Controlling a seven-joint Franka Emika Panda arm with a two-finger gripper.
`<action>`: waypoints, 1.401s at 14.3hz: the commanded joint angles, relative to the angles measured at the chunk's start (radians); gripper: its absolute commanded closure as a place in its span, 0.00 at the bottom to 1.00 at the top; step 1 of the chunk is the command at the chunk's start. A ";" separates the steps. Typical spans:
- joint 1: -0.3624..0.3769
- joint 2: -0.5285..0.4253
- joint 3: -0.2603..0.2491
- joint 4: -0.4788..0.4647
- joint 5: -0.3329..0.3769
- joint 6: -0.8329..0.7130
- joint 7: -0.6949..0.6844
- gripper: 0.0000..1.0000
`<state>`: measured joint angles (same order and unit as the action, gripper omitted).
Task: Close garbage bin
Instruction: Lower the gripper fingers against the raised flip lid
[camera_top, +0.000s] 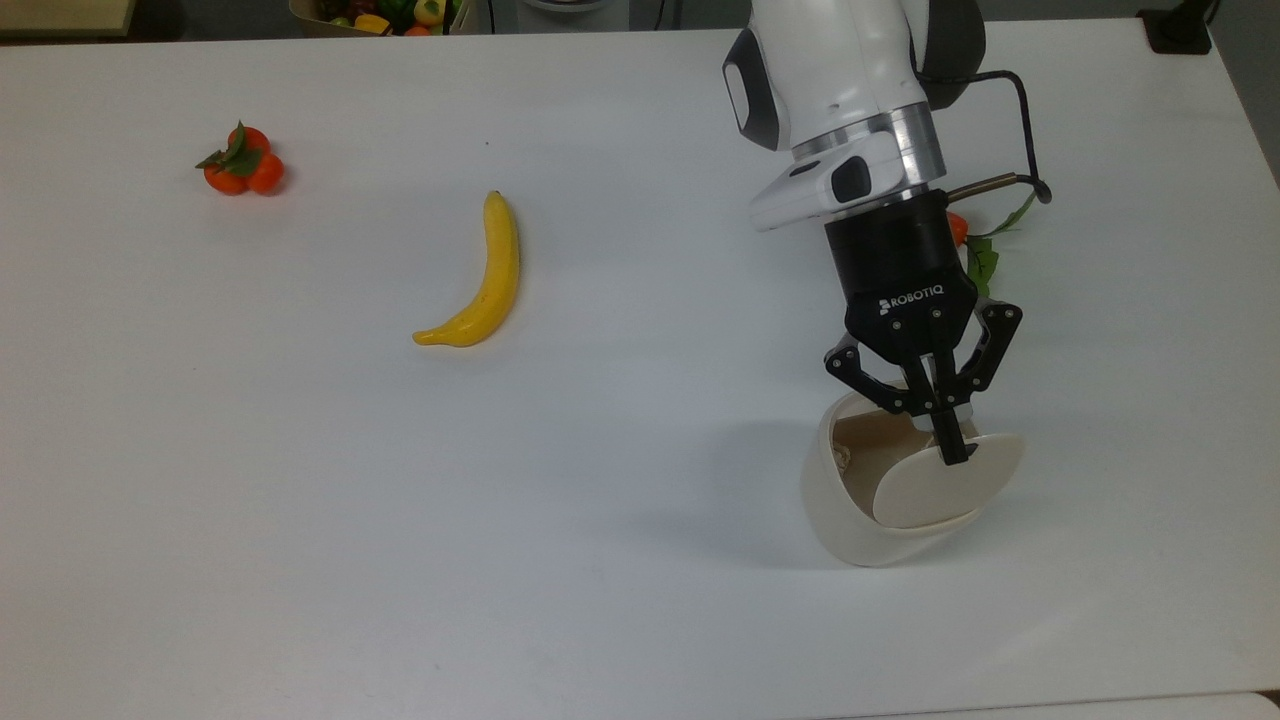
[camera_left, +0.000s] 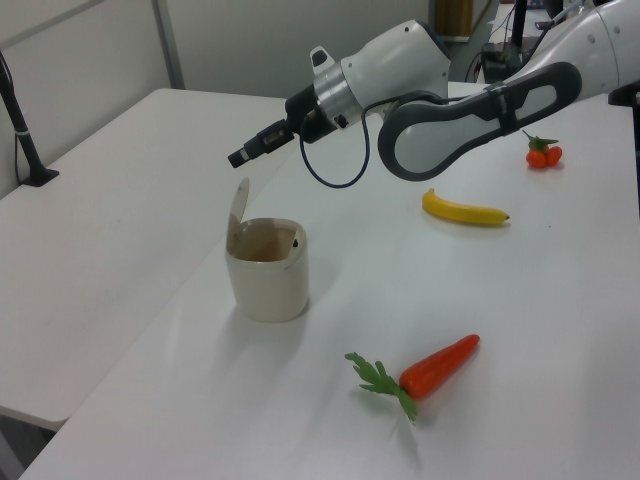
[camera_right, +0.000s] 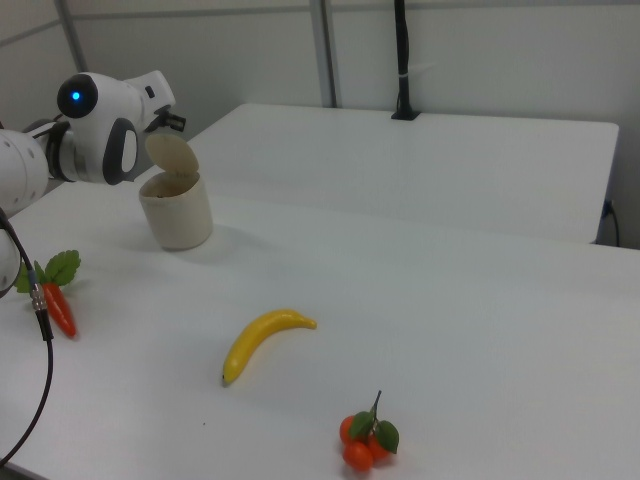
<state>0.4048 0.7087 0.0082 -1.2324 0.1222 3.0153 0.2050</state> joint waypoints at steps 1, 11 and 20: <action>0.017 0.052 -0.001 0.031 -0.007 0.085 0.014 1.00; 0.016 0.015 0.001 -0.060 -0.010 0.077 0.007 1.00; 0.005 -0.103 0.030 -0.235 -0.044 0.025 0.005 1.00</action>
<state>0.4173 0.6838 0.0292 -1.3633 0.1007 3.0728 0.2049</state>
